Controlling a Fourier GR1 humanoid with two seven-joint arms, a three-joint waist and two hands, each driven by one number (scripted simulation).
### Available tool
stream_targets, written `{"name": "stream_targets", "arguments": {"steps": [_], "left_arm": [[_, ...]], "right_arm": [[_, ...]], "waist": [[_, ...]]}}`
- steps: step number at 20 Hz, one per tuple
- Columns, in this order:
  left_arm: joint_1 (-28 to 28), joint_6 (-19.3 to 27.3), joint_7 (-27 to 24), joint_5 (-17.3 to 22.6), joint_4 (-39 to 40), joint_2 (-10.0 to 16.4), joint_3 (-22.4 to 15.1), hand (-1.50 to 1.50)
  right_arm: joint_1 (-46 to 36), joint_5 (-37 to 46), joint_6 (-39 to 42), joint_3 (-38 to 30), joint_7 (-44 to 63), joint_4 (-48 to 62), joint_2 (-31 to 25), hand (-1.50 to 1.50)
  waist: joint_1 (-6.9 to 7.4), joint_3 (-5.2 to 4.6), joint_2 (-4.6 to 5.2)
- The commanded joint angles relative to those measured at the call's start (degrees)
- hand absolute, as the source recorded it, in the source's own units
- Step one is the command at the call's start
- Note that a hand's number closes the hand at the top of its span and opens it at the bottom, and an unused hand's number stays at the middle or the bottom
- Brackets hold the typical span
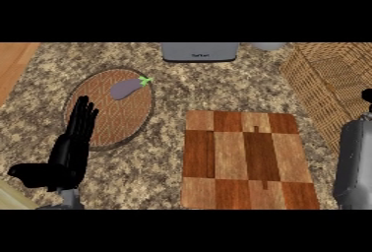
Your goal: Pick the croissant from the cutting board and place it in the basket
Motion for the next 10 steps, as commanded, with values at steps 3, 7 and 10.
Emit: {"name": "stream_targets", "arguments": {"steps": [3, 7, 10], "left_arm": [[-0.04, -1.79, -0.82, 1.77, 1.40, 2.09, 2.61, 0.00], [1.58, 0.33, -1.67, -0.84, 0.48, -0.82, -0.65, 0.00], [-1.22, 1.97, 0.66, -1.53, -1.28, -1.40, -0.92, 0.00]], "right_arm": [[8.37, -2.10, 3.43, 4.60, 5.24, -21.09, 5.90, -1.50], [15.08, -6.85, 9.10, 13.78, 6.52, -32.85, 6.03, -1.50], [18.74, -4.45, 11.55, 20.89, 11.28, -39.24, 6.07, -1.50]], "waist": [[-0.53, -0.01, -0.26], [0.06, 0.04, -0.03], [0.63, 0.07, 0.16]]}}
